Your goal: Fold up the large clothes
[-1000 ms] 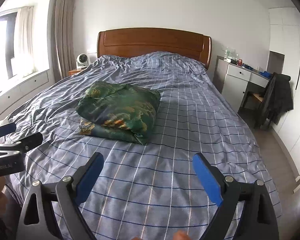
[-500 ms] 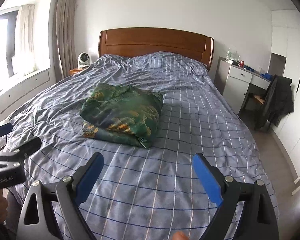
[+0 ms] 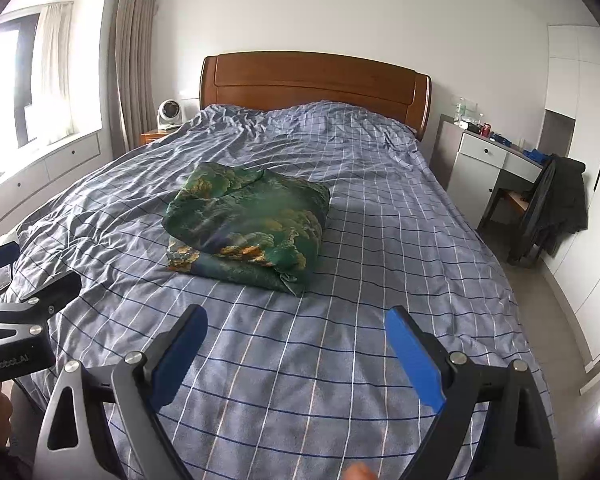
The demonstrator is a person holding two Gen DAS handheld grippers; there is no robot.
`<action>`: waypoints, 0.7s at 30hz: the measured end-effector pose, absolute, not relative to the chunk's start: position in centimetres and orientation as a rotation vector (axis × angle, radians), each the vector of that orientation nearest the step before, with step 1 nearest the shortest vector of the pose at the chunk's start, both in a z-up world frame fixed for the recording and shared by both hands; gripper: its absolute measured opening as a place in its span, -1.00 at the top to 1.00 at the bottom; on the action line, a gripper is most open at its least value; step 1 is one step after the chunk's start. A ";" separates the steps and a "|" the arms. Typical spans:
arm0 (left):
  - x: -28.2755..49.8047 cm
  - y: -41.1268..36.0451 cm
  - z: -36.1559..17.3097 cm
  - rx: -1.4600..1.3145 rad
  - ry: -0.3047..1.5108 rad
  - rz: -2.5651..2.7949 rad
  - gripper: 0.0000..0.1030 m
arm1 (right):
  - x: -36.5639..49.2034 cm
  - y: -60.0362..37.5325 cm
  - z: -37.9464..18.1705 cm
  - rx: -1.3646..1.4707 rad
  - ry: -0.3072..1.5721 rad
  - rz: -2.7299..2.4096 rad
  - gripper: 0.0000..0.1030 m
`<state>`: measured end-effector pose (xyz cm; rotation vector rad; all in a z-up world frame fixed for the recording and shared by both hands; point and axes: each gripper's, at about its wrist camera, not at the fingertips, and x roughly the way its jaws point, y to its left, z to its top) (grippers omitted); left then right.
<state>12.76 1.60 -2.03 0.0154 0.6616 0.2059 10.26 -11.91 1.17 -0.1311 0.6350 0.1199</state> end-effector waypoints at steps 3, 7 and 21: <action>12.8 1.6 -2.1 0.013 0.664 0.206 -0.99 | 10.3 -11.9 1.0 -0.134 0.641 0.124 -0.79; 12.7 1.8 -2.1 -0.004 0.675 0.202 -0.99 | 10.2 -11.7 0.8 -0.140 0.648 0.125 -0.79; 13.0 2.2 -2.6 -0.020 0.695 0.201 -0.99 | 9.9 -11.6 0.5 -0.150 0.655 0.124 -0.79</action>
